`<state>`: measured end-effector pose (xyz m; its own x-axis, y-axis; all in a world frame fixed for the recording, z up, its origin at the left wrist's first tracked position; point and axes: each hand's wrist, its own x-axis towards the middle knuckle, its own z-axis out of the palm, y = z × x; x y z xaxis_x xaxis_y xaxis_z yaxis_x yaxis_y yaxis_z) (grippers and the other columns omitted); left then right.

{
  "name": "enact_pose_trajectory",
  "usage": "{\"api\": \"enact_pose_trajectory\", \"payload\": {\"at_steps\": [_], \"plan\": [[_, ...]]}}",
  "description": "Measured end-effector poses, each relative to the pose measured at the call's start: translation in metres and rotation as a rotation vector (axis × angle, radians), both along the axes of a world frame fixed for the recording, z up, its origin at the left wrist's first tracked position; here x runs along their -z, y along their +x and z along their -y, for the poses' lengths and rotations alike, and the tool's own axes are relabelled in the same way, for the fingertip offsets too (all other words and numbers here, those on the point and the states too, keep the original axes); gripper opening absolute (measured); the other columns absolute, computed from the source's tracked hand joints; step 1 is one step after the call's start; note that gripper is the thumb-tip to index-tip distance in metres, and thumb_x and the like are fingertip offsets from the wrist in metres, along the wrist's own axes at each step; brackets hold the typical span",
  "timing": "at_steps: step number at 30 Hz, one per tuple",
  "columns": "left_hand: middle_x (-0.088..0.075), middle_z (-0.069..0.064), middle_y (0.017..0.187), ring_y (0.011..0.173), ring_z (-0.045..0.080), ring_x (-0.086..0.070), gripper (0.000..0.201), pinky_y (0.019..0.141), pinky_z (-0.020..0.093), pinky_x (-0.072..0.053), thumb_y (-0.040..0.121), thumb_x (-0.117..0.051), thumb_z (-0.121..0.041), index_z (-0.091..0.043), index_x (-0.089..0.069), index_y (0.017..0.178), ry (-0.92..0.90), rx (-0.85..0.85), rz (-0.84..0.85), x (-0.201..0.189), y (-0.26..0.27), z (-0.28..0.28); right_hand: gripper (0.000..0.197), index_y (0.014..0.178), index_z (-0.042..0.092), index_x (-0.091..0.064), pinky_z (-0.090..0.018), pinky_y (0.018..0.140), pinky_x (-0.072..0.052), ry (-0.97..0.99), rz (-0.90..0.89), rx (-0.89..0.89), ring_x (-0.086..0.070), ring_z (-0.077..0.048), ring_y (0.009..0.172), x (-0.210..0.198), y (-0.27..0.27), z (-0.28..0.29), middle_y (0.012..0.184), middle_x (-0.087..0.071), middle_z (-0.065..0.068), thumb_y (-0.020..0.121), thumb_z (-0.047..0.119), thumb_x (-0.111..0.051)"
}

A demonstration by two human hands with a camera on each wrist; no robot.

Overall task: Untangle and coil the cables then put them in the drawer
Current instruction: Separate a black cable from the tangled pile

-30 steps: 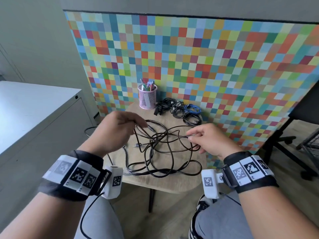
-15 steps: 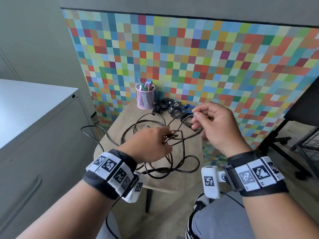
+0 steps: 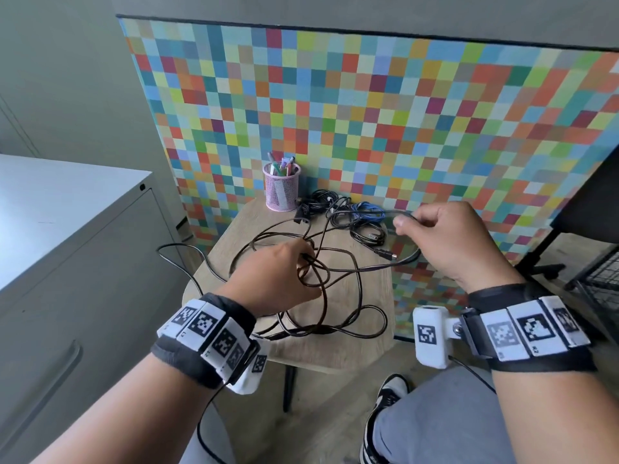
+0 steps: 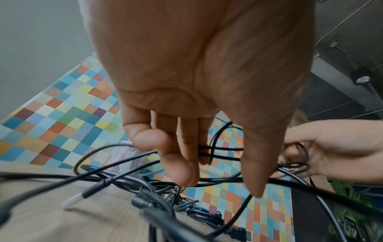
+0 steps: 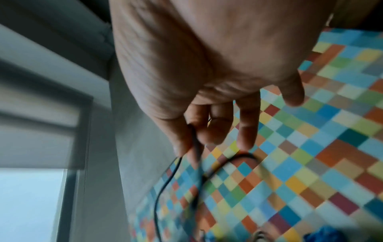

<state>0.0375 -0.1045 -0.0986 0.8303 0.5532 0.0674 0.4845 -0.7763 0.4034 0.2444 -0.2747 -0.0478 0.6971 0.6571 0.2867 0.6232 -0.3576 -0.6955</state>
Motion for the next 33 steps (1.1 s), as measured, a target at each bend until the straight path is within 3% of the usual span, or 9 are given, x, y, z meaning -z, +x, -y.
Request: {"api": "enact_pose_trajectory", "payload": {"at_steps": [4,7,13,17,20,24,27,30,33], "plan": [[-0.065,-0.018,0.128,0.113,0.01,-0.062,0.071,0.097,0.035,-0.053,0.074,-0.08,-0.05,-0.032,-0.052,0.137,-0.01,0.044,-0.087,0.003,-0.001,0.004,0.025,0.083,0.013,-0.072,-0.049,0.092,-0.054,0.47,-0.487,-0.222,-0.061,-0.023,0.07,-0.01,-0.007,-0.004,0.067,-0.066,-0.004,0.103,0.015,-0.059],[-0.063,-0.019,0.133,0.115,0.013,-0.062,0.076,0.097,0.034,-0.053,0.075,-0.077,-0.05,-0.035,-0.047,0.143,-0.016,0.047,-0.144,0.006,0.001,0.007,0.019,0.096,0.003,-0.069,-0.04,0.065,-0.053,0.559,-0.834,-0.431,-0.041,-0.018,0.05,-0.029,-0.019,-0.003,0.055,-0.044,-0.001,0.102,0.014,-0.055],[-0.061,-0.017,0.139,0.12,0.017,-0.06,0.086,0.099,0.036,-0.052,0.072,-0.072,-0.052,-0.041,-0.038,0.151,-0.029,0.027,-0.216,0.008,0.007,0.011,0.026,0.119,0.009,-0.072,-0.03,0.044,-0.041,0.114,-0.539,-0.644,-0.022,-0.012,0.037,-0.052,-0.044,-0.01,0.049,-0.024,0.003,0.107,0.02,-0.052],[-0.059,-0.015,0.143,0.124,0.019,-0.059,0.087,0.101,0.036,-0.051,0.08,-0.074,-0.046,-0.036,-0.032,0.156,-0.052,0.028,-0.191,0.006,0.005,0.012,0.03,0.123,0.008,-0.069,-0.036,0.057,-0.049,0.448,-0.703,-0.823,-0.038,-0.018,0.048,-0.064,-0.053,-0.011,0.059,-0.038,-0.008,0.109,0.012,-0.043],[-0.058,-0.02,0.145,0.134,0.015,-0.055,0.084,0.106,0.033,-0.047,0.084,-0.073,-0.034,-0.036,-0.032,0.158,-0.121,0.002,-0.093,0.004,-0.001,0.009,0.032,0.12,0.006,-0.065,-0.034,0.069,-0.05,0.673,-0.846,-0.872,-0.04,-0.015,0.056,-0.073,-0.046,-0.005,0.062,-0.038,0.003,0.104,0.011,-0.038],[-0.058,-0.018,0.146,0.138,0.014,-0.052,0.081,0.11,0.029,-0.043,0.085,-0.052,-0.01,-0.036,-0.034,0.159,-0.17,-0.026,-0.035,0.007,-0.003,0.005,0.043,0.137,0.013,-0.062,-0.027,0.048,-0.031,0.533,-0.853,-0.708,-0.018,-0.011,0.04,-0.081,-0.037,0.008,0.054,-0.011,0.004,0.106,0.032,-0.039],[-0.058,-0.019,0.145,0.139,0.014,-0.051,0.074,0.113,0.03,-0.042,0.088,-0.047,-0.009,-0.035,-0.039,0.157,-0.198,-0.03,-0.059,0.007,-0.001,0.005,0.044,0.15,0.025,-0.053,-0.026,0.049,-0.031,0.549,-0.792,-0.711,-0.02,-0.012,0.042,-0.083,-0.036,0.012,0.054,-0.018,0.004,0.109,0.031,-0.036],[-0.066,-0.012,0.137,0.131,0.018,-0.057,0.06,0.11,0.035,-0.046,0.091,-0.047,-0.015,-0.033,-0.052,0.147,-0.205,-0.043,-0.076,0.005,0.002,0.009,0.041,0.138,0.014,-0.059,-0.034,0.061,-0.045,0.653,-0.693,-0.807,-0.034,-0.017,0.056,-0.085,-0.033,0.012,0.064,-0.042,0.001,0.106,0.014,-0.034],[-0.072,-0.006,0.115,0.111,0.022,-0.064,0.035,0.094,0.035,-0.053,0.095,-0.05,-0.026,-0.032,-0.067,0.125,-0.188,-0.097,-0.04,0.0,0.002,0.009,0.038,0.12,0.008,-0.069,-0.031,0.056,-0.035,0.653,-0.712,-0.758,-0.025,-0.016,0.053,-0.085,-0.031,0.012,0.063,-0.03,0.002,0.103,0.012,-0.034]]}}
